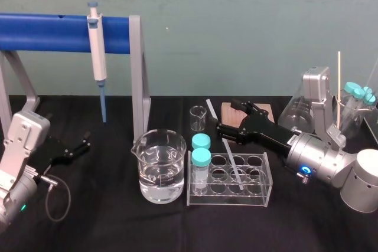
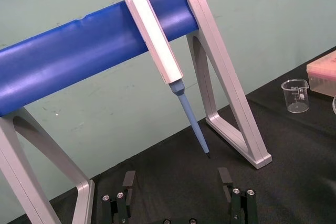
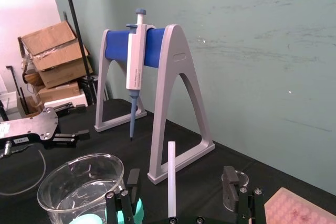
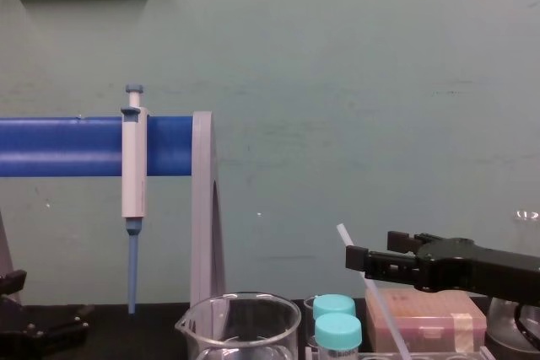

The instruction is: Pick up the stirring rod with one hand, then place it down.

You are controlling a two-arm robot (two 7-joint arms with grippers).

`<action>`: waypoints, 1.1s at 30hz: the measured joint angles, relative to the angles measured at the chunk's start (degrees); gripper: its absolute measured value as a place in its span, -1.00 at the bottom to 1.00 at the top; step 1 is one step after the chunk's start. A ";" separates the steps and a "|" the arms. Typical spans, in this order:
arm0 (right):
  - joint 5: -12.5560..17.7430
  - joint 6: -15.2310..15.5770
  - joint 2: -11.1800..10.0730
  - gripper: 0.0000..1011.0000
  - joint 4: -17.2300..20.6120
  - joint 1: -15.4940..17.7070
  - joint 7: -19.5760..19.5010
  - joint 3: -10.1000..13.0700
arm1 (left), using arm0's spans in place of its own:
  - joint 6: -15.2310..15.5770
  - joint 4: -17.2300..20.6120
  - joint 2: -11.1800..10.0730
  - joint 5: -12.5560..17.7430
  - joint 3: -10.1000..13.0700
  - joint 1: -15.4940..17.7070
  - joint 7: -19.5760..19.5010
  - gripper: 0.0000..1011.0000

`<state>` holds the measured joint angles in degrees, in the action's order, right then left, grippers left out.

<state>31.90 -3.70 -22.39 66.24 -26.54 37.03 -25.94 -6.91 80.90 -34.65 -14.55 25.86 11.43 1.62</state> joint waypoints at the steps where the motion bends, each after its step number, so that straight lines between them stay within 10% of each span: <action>1: 0.00 0.00 0.00 0.98 0.00 0.00 0.00 0.00 | 0.00 0.00 0.00 0.00 0.00 0.00 0.00 0.98; 7: -0.36 -0.29 -0.16 0.98 1.39 0.55 -1.95 0.83 | 0.00 0.00 0.00 0.00 0.00 0.00 0.00 0.98; 18: -9.16 1.96 -0.88 0.98 11.18 8.90 -26.06 7.72 | 0.00 0.00 0.00 0.00 0.00 0.00 0.00 0.98; 33: -11.02 6.13 0.18 0.98 9.40 11.22 -30.25 9.38 | 0.00 0.00 0.00 0.00 0.01 0.00 0.00 0.98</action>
<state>20.89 2.44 -22.21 75.64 -15.32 6.78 -16.55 -6.91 80.90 -34.64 -14.55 25.87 11.43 1.62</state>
